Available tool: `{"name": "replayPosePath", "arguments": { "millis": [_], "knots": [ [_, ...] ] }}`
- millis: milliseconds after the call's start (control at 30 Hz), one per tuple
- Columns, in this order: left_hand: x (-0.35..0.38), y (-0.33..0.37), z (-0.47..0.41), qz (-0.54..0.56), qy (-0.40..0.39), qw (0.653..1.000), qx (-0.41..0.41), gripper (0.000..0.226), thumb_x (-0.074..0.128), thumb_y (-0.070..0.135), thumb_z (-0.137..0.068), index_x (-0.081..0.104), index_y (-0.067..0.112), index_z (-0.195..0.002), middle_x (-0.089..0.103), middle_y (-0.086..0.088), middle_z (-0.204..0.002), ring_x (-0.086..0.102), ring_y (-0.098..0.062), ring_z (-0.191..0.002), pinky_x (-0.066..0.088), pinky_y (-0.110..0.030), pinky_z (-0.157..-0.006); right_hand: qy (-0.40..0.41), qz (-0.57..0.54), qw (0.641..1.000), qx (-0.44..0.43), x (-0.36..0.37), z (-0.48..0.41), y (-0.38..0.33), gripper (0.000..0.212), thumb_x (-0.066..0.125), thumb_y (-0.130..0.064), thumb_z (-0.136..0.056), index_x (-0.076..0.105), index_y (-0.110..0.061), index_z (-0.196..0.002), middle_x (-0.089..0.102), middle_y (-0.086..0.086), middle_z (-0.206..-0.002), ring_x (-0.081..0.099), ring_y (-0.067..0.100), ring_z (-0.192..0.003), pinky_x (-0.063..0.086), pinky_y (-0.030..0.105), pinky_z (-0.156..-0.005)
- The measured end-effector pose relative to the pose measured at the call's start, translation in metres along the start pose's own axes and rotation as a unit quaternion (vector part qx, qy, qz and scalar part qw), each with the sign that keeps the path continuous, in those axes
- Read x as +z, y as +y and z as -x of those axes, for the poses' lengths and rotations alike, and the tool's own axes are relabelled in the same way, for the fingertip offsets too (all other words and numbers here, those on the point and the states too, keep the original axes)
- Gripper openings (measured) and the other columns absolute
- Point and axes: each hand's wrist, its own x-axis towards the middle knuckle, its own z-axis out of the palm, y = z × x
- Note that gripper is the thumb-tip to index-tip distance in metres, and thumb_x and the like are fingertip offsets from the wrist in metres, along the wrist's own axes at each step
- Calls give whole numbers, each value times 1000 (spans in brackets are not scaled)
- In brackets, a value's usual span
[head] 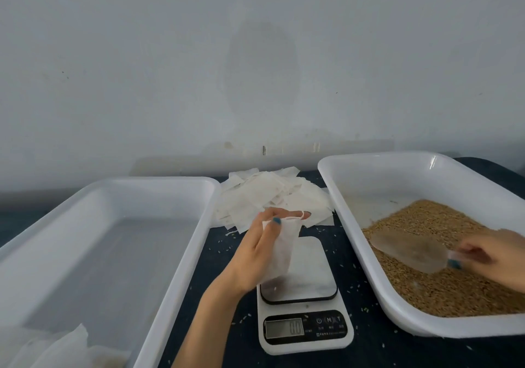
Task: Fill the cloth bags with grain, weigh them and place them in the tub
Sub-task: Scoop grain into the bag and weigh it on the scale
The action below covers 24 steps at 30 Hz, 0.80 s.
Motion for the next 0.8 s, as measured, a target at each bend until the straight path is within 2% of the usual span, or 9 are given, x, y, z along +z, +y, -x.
{"name": "replayPosePath", "arguments": {
  "millis": [67,133,267,367,467,533,567,700,800],
  "knots": [
    [-2,-4,-2,-71,35,997,19,32,29,31,-107,57,18,-114,55,5,-107,50,-13,-104,39,-22,-90,52,24,998,-24,-10,4,-20,24,71,-53,-78,60,-49,-99,63,-28,-96,57,-9,-85,51,15,-78],
    [-3,-2,-4,-76,46,995,40,27,32,29,-107,56,18,-100,51,4,-94,49,-10,-85,39,-23,-78,72,-43,994,-63,-34,18,-63,39,60,-55,-78,48,-52,-115,57,-31,-113,53,-11,-99,48,20,-93],
    [-3,0,-10,-82,82,989,91,33,40,33,-101,61,14,-84,54,9,-81,47,-2,-72,39,-19,-67,80,-227,957,-162,-72,47,-168,49,41,-70,-70,37,-61,-119,46,-48,-115,47,-25,-107,39,-3,-80],
    [-1,3,-14,-76,126,984,103,27,46,41,-96,57,34,-72,50,17,-66,42,0,-62,33,-14,-59,99,-280,930,-216,-68,46,-224,58,53,-56,-89,30,-47,-142,44,-39,-125,48,-18,-111,40,8,-92],
    [1,-2,-15,-38,148,983,100,26,49,43,-94,65,40,-74,54,14,-63,43,-5,-60,33,-18,-55,91,-257,942,-196,-47,29,-261,54,51,-41,-99,26,-33,-147,55,-19,-94,56,1,-81,38,16,-69],
    [2,-11,-16,-48,153,983,85,28,51,43,-95,66,44,-71,50,13,-58,38,-5,-55,30,-19,-52,103,-266,944,-164,-28,17,-273,45,48,-31,-102,31,-29,-143,49,-14,-68,47,2,-58,32,18,-51],
    [3,-16,-15,-62,150,984,74,30,52,41,-96,65,45,-69,48,13,-55,35,-3,-53,28,-18,-51,106,-270,946,-148,-18,14,-276,43,47,-28,-102,32,-28,-143,48,-12,-66,46,2,-56,31,19,-49],
    [1,-38,-11,-153,109,980,60,36,56,26,-100,63,46,-71,54,20,-58,43,1,-54,31,-12,-53,121,-292,941,-119,15,5,-273,38,49,-27,-101,39,-23,-138,65,-1,-93,62,17,-84,49,30,-69],
    [-6,-47,-10,-195,114,973,54,20,60,34,-97,63,51,-87,64,23,-74,56,-3,-67,41,-13,-59,167,-338,917,-130,35,-1,-267,33,51,-30,-100,46,-26,-133,61,-5,-111,57,6,-98,46,14,-79]
  ]
}}
